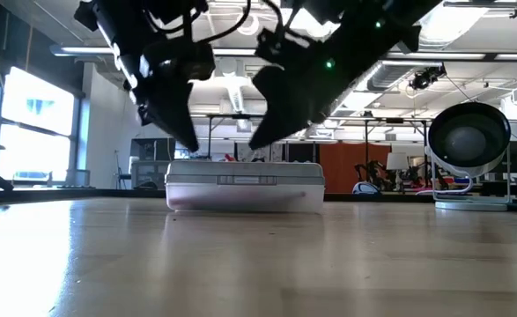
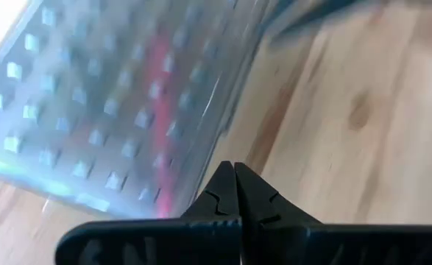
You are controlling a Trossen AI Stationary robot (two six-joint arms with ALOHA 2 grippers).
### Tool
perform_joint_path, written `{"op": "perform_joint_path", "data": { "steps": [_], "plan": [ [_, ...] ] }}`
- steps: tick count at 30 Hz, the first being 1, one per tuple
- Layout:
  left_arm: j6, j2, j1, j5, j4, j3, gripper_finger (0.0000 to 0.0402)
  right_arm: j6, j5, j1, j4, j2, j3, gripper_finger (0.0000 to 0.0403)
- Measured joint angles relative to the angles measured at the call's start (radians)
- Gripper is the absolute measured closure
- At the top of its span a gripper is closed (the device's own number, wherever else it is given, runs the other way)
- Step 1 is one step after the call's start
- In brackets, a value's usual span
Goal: Pick & place school supplies into a supply box
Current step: Close the black box, then return to Home Position
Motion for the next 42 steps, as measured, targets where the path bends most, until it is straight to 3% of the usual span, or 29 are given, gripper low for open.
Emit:
{"op": "perform_joint_path", "data": {
  "steps": [8, 18, 23, 27, 34, 42],
  "plan": [
    [-0.003, 0.068, 0.000, -0.001, -0.015, -0.001, 0.0387, 0.130, -0.086, -0.046, -0.124, 0.000, -0.001, 0.0403],
    [-0.023, 0.134, 0.000, 0.008, -0.019, -0.002, 0.0387, 0.192, -0.144, -0.064, -0.082, -0.004, -0.046, 0.0403],
    [-0.023, 0.116, 0.000, 0.012, -0.009, -0.001, 0.0387, 0.099, -0.121, -0.052, -0.025, -0.013, -0.055, 0.0403],
    [-0.018, 0.082, 0.001, 0.094, -0.008, -0.001, 0.0387, 0.018, -0.136, -0.037, 0.030, -0.068, -0.053, 0.0403],
    [0.065, -0.061, 0.001, 0.120, -0.044, 0.000, 0.0387, -0.084, -0.126, -0.009, -0.022, -0.235, -0.049, 0.0403],
    [0.124, -0.409, -0.005, 0.022, -0.250, -0.001, 0.0387, -0.099, -0.115, 0.034, -0.284, -0.479, -0.048, 0.0403]
  ]
}}
